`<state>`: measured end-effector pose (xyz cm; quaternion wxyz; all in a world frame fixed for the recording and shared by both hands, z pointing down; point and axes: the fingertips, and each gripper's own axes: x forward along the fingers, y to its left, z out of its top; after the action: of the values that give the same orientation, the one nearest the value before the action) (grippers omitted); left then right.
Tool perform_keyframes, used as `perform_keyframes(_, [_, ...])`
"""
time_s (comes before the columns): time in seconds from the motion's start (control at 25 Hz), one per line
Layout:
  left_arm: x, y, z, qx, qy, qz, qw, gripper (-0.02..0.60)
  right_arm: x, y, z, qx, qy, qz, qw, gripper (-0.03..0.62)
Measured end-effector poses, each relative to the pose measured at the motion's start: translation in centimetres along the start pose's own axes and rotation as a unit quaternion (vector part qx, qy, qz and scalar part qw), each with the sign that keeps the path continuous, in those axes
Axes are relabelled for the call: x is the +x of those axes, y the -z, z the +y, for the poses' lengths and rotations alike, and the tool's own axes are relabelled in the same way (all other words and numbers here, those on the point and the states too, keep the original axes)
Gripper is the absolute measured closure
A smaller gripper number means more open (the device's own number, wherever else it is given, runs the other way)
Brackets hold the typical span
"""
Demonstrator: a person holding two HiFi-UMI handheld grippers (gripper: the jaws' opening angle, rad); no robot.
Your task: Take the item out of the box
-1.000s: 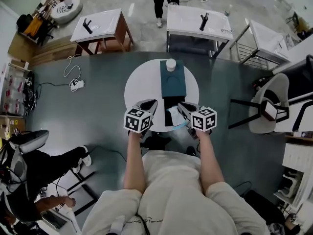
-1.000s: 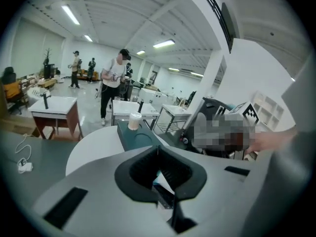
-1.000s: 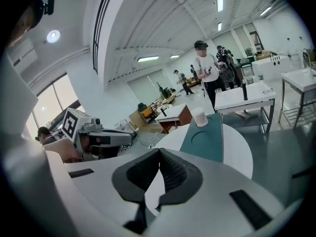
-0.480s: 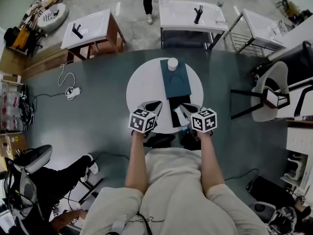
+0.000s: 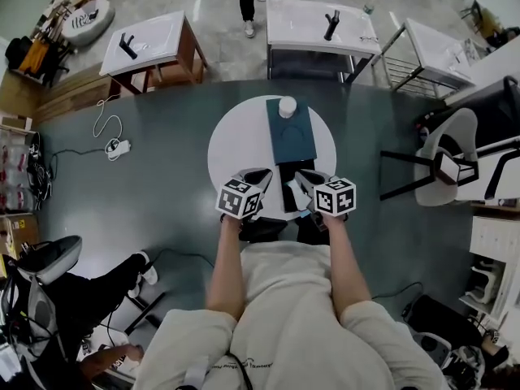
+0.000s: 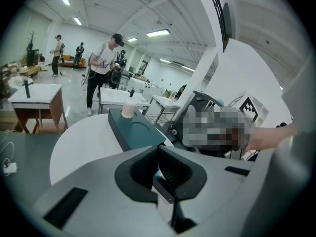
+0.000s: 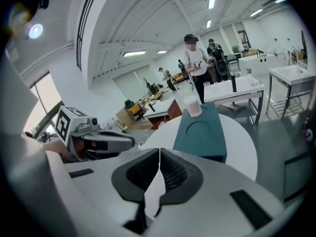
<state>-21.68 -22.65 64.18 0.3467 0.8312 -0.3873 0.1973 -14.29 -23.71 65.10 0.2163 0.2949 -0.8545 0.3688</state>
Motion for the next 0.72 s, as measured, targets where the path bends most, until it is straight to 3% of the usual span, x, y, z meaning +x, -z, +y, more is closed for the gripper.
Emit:
perform_keyframes(0.12, [0.4,1.3,0.2,-0.012,-0.001,0.006,0.9999,0.56,0.5,2.4,0.0,-0.001,0.001,0.026,1.0,0.557])
perform_keyframes(0.4, [0.4,2.2,-0.2,0.002,0.004,0.028,0.9996,0.56,0.9,5.9,-2.2,0.038,0.035,0.05,0.997,0.556])
perform_keyframes(0.68, [-0.2,1.1,-0.6,0.024,0.003,0.025,0.9994,0.56,1.4,6.0,-2.9,0.037,0.057,0.046,0.997,0.547])
perform_keyframes(0.72, [-0.3,1.1,-0.6,0.025,0.004,0.025,0.9994,0.56,1.6,6.0,-2.9,0.035,0.058,0.048,0.996,0.513])
